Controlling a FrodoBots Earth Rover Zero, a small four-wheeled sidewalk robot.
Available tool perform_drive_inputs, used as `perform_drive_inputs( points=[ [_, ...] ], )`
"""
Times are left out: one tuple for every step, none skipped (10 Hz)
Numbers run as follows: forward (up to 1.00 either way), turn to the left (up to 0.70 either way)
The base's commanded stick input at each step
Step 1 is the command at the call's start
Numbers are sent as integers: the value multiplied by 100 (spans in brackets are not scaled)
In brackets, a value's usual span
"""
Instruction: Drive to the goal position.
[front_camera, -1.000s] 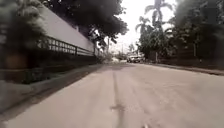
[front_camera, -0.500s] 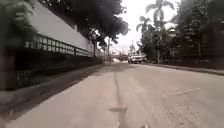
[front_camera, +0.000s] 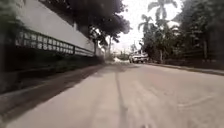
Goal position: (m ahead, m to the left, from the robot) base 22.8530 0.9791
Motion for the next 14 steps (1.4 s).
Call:
perform_drive_inputs(
  points=[
    [85,-23],
    [85,-34],
    [85,-14],
    [85,7],
    [85,8],
    [85,1],
    [85,0],
    [85,0],
    [85,3],
    [85,2],
    [85,0],
    [85,5],
    [85,15],
    [85,0]
  ],
)
